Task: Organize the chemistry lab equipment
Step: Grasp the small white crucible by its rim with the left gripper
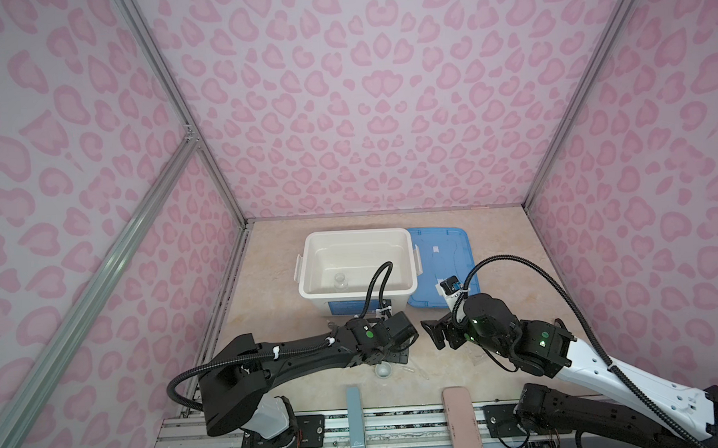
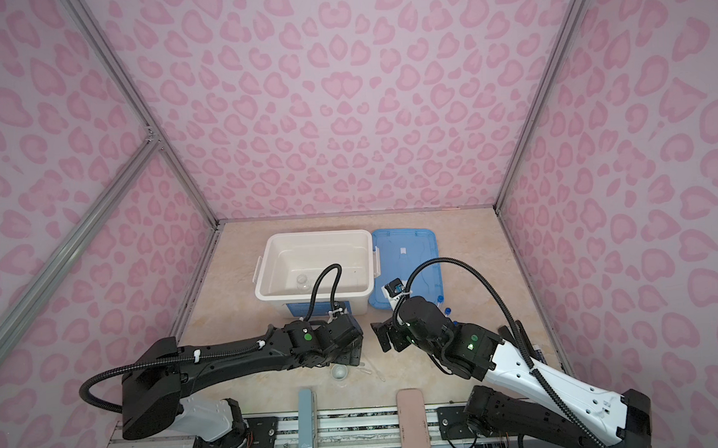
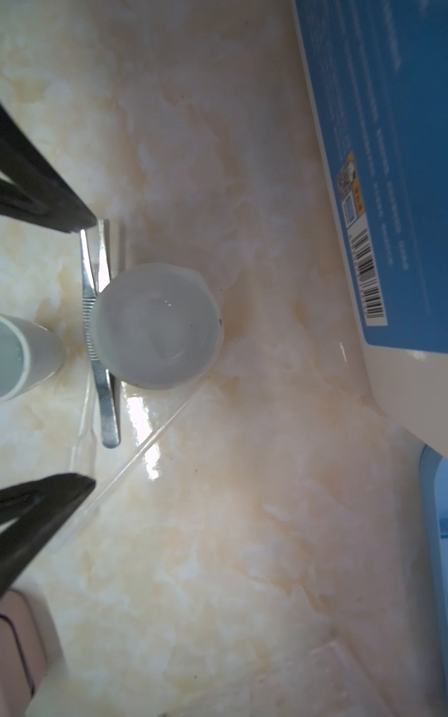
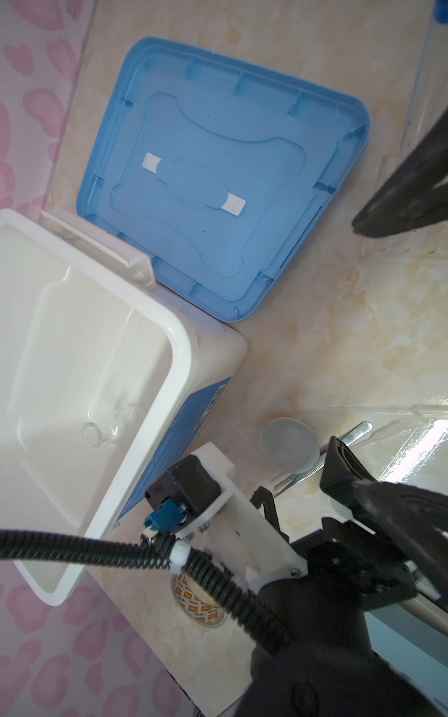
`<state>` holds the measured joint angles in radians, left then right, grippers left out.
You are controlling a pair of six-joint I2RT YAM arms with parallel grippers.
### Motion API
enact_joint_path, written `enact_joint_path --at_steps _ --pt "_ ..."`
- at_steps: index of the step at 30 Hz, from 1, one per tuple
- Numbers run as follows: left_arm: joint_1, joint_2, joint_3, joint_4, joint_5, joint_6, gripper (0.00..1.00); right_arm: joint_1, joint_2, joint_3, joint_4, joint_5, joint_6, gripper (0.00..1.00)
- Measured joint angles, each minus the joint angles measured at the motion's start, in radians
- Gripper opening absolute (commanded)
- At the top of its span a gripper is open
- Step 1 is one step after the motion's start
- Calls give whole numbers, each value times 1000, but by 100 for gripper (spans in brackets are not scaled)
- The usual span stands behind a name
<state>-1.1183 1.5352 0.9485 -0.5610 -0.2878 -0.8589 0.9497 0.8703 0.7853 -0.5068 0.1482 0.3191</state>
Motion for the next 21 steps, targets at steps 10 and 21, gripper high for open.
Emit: enact_joint_path --at_steps 10,21 --pt "30 82 -22 77 -2 42 87 0 -39 -24 7 8 3 99" --pt "34 129 1 76 -18 42 79 0 -6 -24 10 4 10 99"
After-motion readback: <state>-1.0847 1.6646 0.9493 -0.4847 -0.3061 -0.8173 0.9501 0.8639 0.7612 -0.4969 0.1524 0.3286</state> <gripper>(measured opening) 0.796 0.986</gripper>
